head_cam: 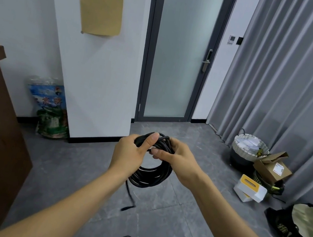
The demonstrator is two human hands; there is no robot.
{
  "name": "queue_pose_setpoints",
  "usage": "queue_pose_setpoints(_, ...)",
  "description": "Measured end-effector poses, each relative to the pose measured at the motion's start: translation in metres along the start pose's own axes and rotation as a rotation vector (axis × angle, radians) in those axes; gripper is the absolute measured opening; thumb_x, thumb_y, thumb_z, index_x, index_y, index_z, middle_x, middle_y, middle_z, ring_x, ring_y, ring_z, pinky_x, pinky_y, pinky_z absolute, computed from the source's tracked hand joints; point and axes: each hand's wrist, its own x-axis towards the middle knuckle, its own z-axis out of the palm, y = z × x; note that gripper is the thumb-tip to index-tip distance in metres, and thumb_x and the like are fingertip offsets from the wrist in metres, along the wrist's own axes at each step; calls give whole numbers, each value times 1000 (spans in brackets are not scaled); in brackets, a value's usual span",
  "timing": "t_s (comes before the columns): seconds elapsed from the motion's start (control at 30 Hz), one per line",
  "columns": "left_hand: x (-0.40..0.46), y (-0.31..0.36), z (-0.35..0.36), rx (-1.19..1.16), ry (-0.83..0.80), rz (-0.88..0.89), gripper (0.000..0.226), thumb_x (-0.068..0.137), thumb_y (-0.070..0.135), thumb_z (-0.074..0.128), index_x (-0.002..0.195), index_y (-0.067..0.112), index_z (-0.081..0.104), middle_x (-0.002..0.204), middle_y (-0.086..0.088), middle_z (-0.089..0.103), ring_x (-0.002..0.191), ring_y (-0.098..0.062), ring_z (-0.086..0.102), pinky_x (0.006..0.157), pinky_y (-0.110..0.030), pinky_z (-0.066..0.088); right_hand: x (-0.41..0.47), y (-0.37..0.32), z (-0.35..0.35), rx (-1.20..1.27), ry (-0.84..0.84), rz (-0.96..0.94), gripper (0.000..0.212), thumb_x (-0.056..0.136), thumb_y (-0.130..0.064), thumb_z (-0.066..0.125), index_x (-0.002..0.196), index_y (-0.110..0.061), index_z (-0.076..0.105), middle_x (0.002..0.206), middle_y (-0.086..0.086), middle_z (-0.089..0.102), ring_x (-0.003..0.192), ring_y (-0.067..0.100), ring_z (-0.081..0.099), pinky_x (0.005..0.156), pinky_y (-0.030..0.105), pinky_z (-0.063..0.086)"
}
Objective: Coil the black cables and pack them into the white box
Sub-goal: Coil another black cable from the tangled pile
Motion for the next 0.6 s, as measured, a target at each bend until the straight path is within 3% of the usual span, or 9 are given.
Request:
queue_pose_setpoints(0.13, -1, -5, -5, -19, -22, -28, 64, 65, 72, 46, 60, 8, 49, 55, -4, 46, 52, -16, 41, 55, -27, 35, 2, 2, 5, -41, -20, 1, 21, 83, -12, 70, 103, -9, 64, 86, -1, 70, 83, 12, 67, 81, 24, 52)
queue_pose_setpoints(0.23, 0, -6, -7, 63, -2, 1, 75, 66, 72, 42, 73, 0, 59, 63, -9, 58, 56, -17, 49, 56, -26, 39, 4, 1, 5, -30, -27, -6, 20, 82, -10, 70, 101, -7, 65, 83, 4, 69, 80, 16, 68, 77, 24, 55)
queue_pose_setpoints(0.33, 2, -6, -6, 77, 14, 27, 71, 68, 71, 42, 81, 5, 63, 67, -4, 65, 60, -13, 61, 62, -28, 49, 4, 0, 4, 72, -26, 3, 13, 81, -3, 69, 94, -7, 66, 79, 4, 69, 75, 15, 67, 72, 21, 54)
queue_pose_setpoints(0.43, 0, -5, -4, -89, -64, -14, 66, 70, 69, 45, 80, 7, 63, 59, 1, 61, 49, -4, 60, 64, -34, 58, 4, 2, 3, 258, -40, 48, 13, 82, 5, 63, 91, -4, 65, 77, 5, 68, 70, 14, 66, 70, 20, 54)
queue_pose_setpoints(0.53, 1, -7, -2, -134, -189, -37, 58, 71, 69, 46, 74, 13, 62, 54, 4, 55, 46, -6, 58, 56, -27, 53, 4, 10, 1, 391, -28, 98, 18, 84, 6, 59, 101, 4, 63, 90, 14, 65, 80, 20, 65, 80, 25, 56)
queue_pose_setpoints(0.6, 4, -11, -1, -155, -253, -55, 66, 69, 73, 46, 75, 9, 62, 51, 4, 50, 46, -13, 58, 57, -30, 48, 4, 15, 0, 424, -14, 131, 21, 84, 5, 58, 105, 7, 61, 94, 17, 63, 86, 24, 62, 86, 28, 53)
